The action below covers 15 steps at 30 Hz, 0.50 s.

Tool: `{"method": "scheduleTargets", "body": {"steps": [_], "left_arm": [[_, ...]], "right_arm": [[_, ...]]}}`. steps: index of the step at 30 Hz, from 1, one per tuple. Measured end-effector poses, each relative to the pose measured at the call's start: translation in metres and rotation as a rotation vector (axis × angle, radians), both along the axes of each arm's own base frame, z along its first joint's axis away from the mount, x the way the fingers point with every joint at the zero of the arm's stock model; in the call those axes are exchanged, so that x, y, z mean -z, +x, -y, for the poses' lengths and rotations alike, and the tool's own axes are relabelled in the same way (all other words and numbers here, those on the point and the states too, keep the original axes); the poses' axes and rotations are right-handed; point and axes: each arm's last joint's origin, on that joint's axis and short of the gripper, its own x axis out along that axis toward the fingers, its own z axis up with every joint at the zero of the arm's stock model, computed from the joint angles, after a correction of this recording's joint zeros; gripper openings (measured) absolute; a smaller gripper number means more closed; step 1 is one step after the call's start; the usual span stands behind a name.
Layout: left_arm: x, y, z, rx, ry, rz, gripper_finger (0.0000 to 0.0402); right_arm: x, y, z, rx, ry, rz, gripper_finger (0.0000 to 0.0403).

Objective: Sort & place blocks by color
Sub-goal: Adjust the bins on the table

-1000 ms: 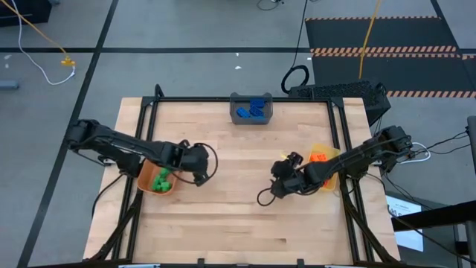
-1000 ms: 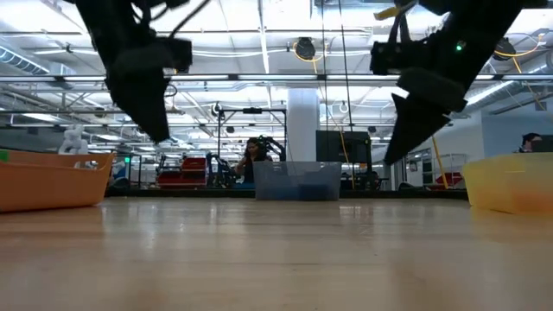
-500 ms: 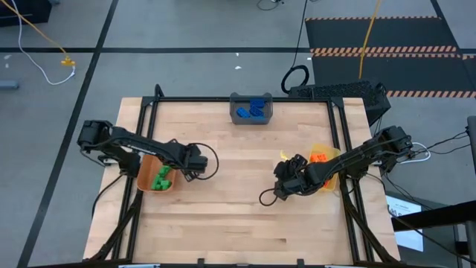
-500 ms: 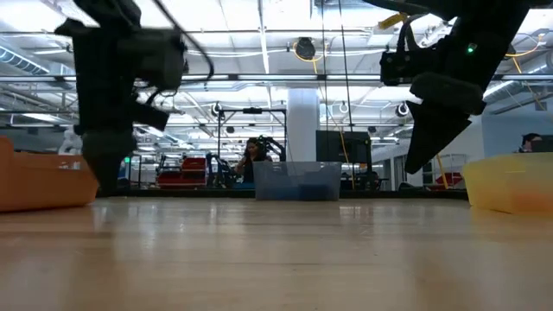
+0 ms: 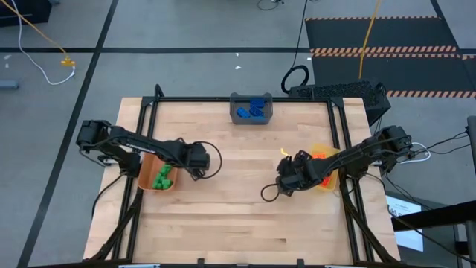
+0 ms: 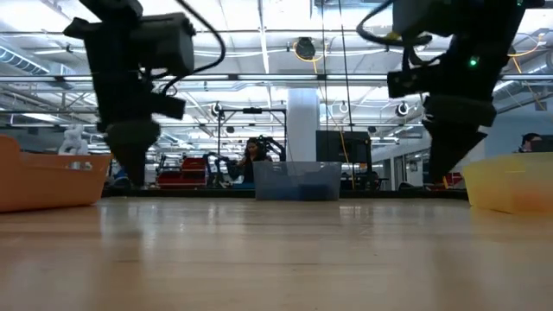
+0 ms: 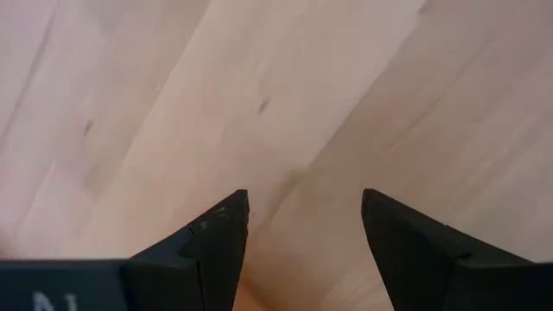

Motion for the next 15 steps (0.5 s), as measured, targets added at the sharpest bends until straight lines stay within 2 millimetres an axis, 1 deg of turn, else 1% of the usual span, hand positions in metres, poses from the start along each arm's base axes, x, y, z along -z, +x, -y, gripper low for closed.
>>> {"method": "scheduleTargets", "body": {"steps": [3, 8, 12, 15], "left_arm": [[-0.008, 0.011, 0.002, 0.035, 0.0, 0.067, 0.0225], [-0.016, 0.026, 0.006, 0.07, -0.001, 0.202, 0.0225], [-0.019, 0.031, 0.009, 0.086, -0.002, 0.253, 0.0225], [-0.02, 0.033, 0.012, 0.095, -0.005, 0.275, 0.0225]], "right_arm": [[0.001, -0.006, 0.005, 0.029, 0.025, -0.081, 0.0373], [0.0, -0.019, 0.011, 0.07, -0.009, -0.206, 0.0373], [-0.002, -0.028, 0.015, 0.13, -0.03, -0.294, 0.0373], [-0.003, -0.032, 0.013, 0.164, 0.017, -0.333, 0.0373]]}}
